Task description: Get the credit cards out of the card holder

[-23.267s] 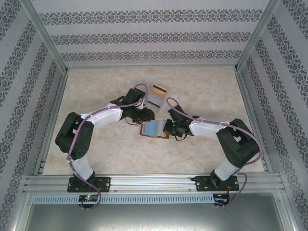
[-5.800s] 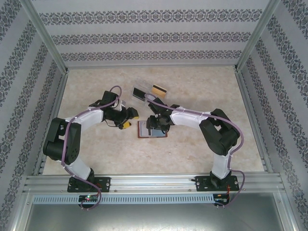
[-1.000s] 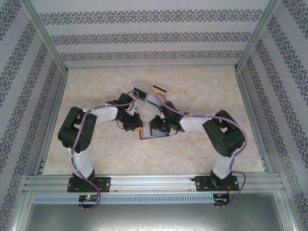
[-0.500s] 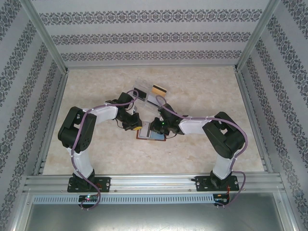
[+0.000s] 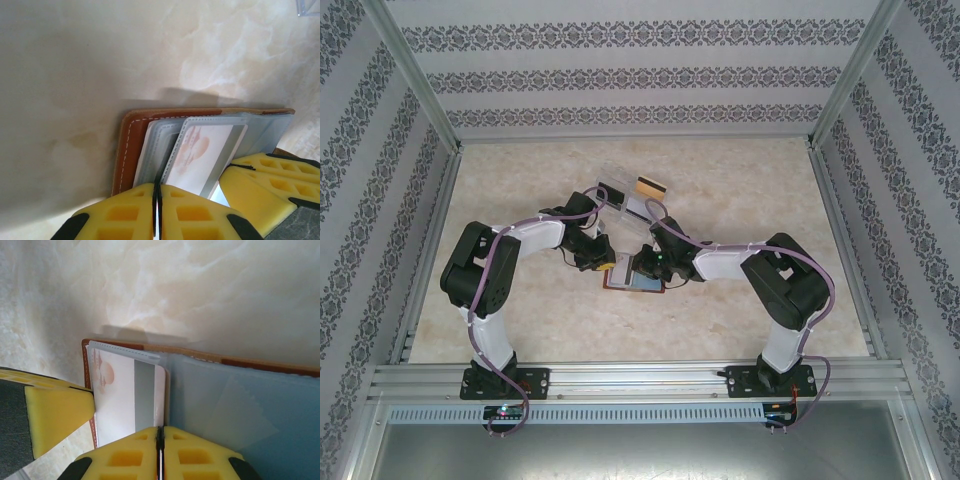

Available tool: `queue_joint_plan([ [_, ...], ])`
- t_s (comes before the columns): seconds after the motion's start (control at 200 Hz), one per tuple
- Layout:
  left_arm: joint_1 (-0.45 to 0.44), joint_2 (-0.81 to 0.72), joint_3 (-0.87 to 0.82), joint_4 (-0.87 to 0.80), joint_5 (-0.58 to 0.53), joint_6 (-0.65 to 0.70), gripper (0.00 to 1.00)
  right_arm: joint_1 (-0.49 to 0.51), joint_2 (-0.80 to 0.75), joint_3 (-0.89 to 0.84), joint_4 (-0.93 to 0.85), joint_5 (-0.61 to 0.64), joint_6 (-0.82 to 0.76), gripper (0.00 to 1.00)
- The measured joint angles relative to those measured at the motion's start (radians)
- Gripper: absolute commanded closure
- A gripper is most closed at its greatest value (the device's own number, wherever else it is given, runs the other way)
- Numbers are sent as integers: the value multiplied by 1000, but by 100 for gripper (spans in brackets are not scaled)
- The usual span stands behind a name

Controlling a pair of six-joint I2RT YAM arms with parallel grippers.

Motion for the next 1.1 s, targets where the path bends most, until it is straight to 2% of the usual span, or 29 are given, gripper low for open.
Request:
queue_joint_plan([
  [0.13,-1,3,0,0,4,8,90,0,-17,-14,11,0,2,79],
  [0.385,-1,19,8,-1,16,19,93,-6,-27,-36,40,-2,12,79],
  [0.754,-1,22,10,-5,14,33,95,-20,-23,-63,93,-4,60,96],
  [1.099,-6,22,17,-11,-1,38,93,-40,-56,-106,108,20,51,98],
])
